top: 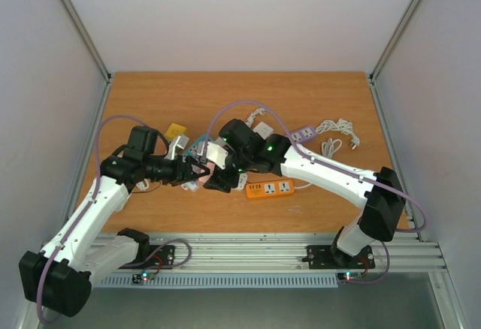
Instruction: Insert the plug
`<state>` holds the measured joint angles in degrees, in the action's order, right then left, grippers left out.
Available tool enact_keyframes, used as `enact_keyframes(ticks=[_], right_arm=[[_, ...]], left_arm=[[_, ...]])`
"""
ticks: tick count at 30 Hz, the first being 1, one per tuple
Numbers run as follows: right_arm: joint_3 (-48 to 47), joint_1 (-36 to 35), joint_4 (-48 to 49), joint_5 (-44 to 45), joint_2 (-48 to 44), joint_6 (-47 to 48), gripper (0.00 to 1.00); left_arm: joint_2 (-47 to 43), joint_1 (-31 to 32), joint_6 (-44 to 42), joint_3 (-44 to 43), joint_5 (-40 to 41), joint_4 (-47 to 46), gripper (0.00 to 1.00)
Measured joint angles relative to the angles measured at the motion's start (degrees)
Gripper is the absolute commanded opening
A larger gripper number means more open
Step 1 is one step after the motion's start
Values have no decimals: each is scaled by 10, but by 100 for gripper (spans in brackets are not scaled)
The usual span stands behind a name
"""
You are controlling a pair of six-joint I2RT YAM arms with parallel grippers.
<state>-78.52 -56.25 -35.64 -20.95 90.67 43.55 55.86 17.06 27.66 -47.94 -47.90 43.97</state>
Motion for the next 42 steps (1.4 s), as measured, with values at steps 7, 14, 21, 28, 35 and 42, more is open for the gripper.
enact_keyframes(ticks=[7,14,21,28,35,42], right_arm=[[-13,0,-19,-1,11,16,43],[14,0,18,40,11,0,35],[80,23,56,83,6,-58,35],[81,57,64,100,7,-119,36],[-25,98,27,99,94,-163,36],[-106,110,-18,92,173,-185,37]], left_arm=[[0,-1,6,1,1,12,54],[-5,1,13,-5,85,14,82],[-43,0,40,-19,311,25,83],[-150,0,60,-5,462,4,88],[-215,0,43,21,559,-1,93],[-210,0,30,10,576,14,93]])
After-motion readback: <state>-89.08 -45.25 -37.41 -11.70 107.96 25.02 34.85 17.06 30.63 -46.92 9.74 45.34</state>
